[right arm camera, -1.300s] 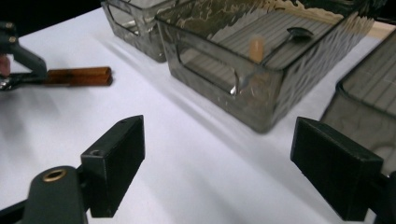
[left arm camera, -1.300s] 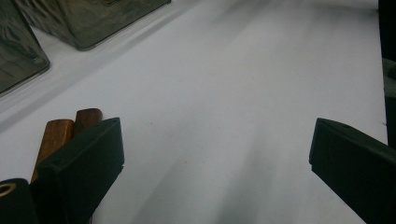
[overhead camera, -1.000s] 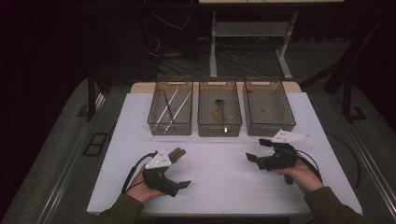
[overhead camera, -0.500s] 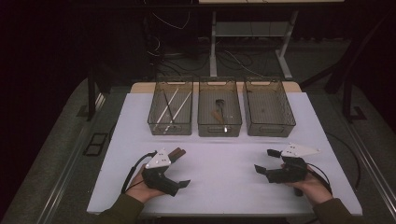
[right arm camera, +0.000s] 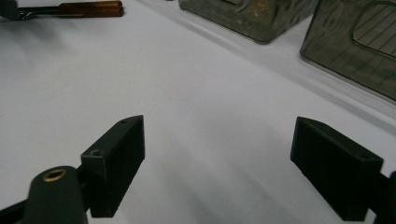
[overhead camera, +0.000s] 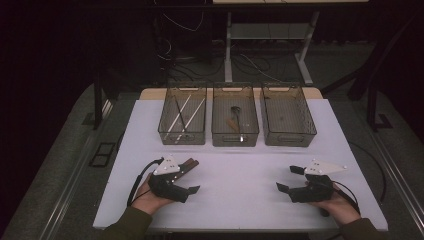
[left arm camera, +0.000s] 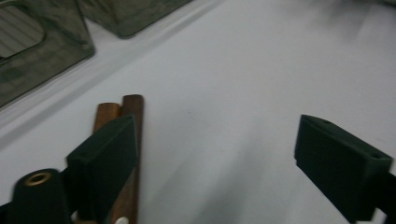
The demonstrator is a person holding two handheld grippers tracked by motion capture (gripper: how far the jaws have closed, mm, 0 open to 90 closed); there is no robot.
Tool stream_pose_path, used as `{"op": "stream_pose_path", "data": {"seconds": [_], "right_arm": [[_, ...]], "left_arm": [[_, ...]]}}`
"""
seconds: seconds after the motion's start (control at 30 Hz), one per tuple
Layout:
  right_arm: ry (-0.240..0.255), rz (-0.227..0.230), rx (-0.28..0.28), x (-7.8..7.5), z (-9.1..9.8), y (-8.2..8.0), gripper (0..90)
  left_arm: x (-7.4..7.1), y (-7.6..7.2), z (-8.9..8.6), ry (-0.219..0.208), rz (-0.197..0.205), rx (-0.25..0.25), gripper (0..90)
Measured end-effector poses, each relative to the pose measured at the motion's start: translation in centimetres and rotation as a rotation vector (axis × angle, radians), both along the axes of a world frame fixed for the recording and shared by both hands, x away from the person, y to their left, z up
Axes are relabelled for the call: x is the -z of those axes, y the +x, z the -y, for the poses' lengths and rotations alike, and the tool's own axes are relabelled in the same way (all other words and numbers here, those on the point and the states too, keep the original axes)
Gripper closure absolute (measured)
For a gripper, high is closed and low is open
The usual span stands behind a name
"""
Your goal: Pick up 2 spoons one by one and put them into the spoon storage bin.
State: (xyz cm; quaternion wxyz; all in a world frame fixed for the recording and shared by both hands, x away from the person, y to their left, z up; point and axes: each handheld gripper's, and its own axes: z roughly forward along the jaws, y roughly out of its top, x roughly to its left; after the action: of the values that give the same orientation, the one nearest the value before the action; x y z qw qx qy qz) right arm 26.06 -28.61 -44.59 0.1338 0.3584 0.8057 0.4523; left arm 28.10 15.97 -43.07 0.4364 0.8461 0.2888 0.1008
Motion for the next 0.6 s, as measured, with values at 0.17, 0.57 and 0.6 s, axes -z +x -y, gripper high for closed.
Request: {"op": "stream_pose_path", "data": {"seconds": [0.17,0.57,0.6], "right_arm": [[-0.006,-0.003,-0.007,0.0,-0.1,0.0,17.9],[-0.014,0.004,-0.013,0.0,0.0,-0.1,17.9],[-0.014,0.004,-0.012,0.0,0.0,-0.1,17.9]], "left_arm": [[-0.6,0.5,-1.2,-0.002,-0.017,-0.044,25.7],[-0.8,1.6,-4.3,0.007,-0.056,-0.114,60.8],[-0.7,1.7,-4.6,0.013,-0.061,-0.118,61.9]]}}
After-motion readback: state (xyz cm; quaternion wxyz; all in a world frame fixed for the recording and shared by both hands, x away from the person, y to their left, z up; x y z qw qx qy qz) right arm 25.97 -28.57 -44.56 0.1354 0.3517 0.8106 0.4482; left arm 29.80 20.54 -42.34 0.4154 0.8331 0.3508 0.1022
